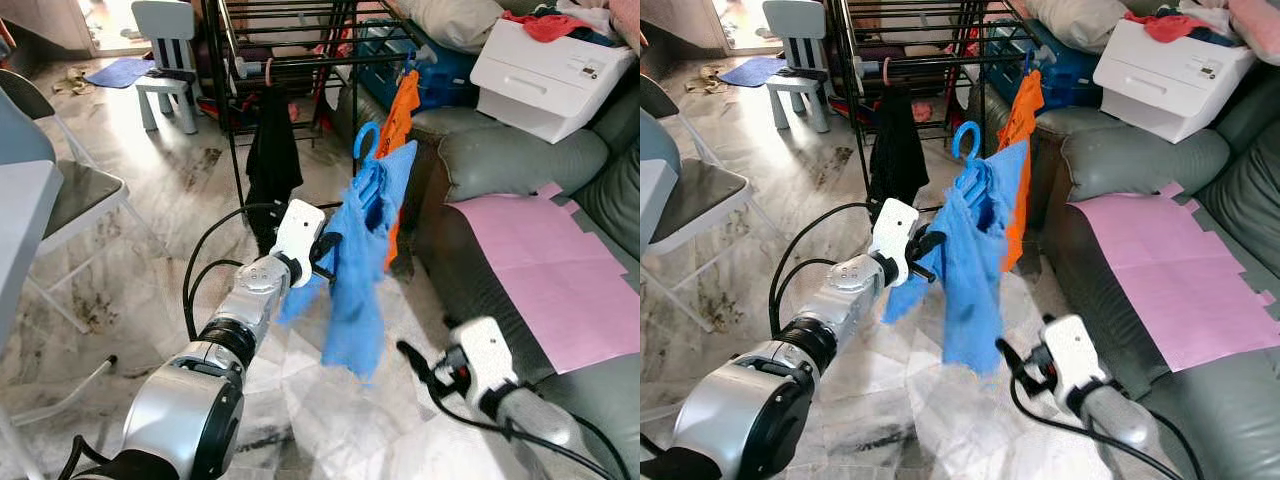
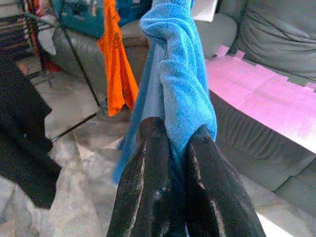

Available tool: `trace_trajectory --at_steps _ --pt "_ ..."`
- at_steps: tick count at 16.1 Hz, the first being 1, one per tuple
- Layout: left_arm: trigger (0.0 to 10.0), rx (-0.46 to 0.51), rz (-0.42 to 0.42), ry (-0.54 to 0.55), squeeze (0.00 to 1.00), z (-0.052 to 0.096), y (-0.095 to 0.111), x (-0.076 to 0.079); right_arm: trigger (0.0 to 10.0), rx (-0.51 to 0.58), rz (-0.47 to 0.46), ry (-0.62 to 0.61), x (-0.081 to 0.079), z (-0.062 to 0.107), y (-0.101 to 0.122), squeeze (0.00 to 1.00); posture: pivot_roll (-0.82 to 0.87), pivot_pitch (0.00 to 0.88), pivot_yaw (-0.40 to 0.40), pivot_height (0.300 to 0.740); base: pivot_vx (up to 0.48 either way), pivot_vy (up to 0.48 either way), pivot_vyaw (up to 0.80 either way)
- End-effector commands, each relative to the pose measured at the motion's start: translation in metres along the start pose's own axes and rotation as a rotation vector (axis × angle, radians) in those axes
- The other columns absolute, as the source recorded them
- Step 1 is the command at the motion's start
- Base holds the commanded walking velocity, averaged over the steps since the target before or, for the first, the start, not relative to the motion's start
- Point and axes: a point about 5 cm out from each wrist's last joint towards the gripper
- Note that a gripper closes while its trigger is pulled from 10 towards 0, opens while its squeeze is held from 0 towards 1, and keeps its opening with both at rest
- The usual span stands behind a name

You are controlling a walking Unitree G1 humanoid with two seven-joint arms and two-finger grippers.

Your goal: Hang hanger

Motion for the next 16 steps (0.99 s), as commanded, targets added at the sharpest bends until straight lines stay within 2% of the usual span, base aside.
trace_trajectory --at_steps 1,2,4,5,7,8,9,11,12,16 --pt "0.0 0.08 -0.079 -0.034 0.0 -0.002 0.019 -0.002 10.0 0.003 0.055 0.004 0.006 0.006 0.004 1.0 0.01 0.0 -0.037 0.74 0.0 0.0 0.0" --pt "0.0 0.089 -0.107 -0.049 0.0 -0.002 0.021 -0.003 10.0 0.002 0.067 0.0 0.009 0.008 0.005 1.0 0.01 0.0 -0.035 0.74 0.0 0.0 0.0" --pt "0.0 0.14 -0.186 -0.139 0.0 0.002 0.027 -0.003 10.0 0.001 0.124 -0.035 0.027 0.019 0.011 1.0 0.01 0.0 -0.031 0.74 0.0 0.0 0.0" --pt "0.0 0.159 -0.248 -0.23 0.0 0.006 0.027 -0.002 10.0 -0.012 0.171 -0.051 0.038 0.027 0.014 1.0 0.0 0.0 -0.03 0.74 0.0 0.0 0.0" --pt "0.0 0.152 -0.29 -0.297 0.0 0.011 0.024 -0.003 10.0 -0.016 0.199 -0.054 0.044 0.033 0.017 1.0 0.0 0.0 -0.028 0.74 0.0 0.0 0.0" --pt "0.0 0.152 -0.29 -0.297 0.0 0.011 0.024 -0.003 10.0 -0.016 0.199 -0.054 0.044 0.033 0.017 1.0 0.0 0.0 -0.028 0.74 0.0 0.0 0.0" --pt "0.0 0.1 -0.412 -0.412 0.0 0.021 0.011 -0.004 10.0 -0.023 0.238 -0.049 0.049 0.039 0.022 1.0 -0.01 0.0 -0.03 0.74 0.0 0.0 0.0" --pt "0.0 0.022 -0.527 -0.522 0.0 0.032 -0.005 -0.005 10.0 -0.055 0.284 0.011 0.045 0.044 0.022 1.0 -0.01 0.0 -0.03 0.74 0.0 0.0 0.0" --pt "0.0 -0.002 -0.555 -0.579 0.0 0.037 -0.011 -0.004 10.0 -0.06 0.298 0.04 0.042 0.045 0.023 1.0 -0.01 0.0 -0.032 0.74 0.0 0.0 0.0" --pt "0.0 0.004 -0.558 -0.682 0.0 0.043 -0.017 0.003 10.0 -0.068 0.303 0.131 0.036 0.051 0.031 1.0 -0.01 0.0 -0.034 0.74 0.0 0.0 0.0"
Point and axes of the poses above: a point about 5 cm out from each wrist's last joint towards the gripper, its own z axis pointing back from the gripper into the wrist, its own y axis along the axis of the wrist's last joint, x = y × z, and after that the axes turned 2 degrees about -z, right-handed
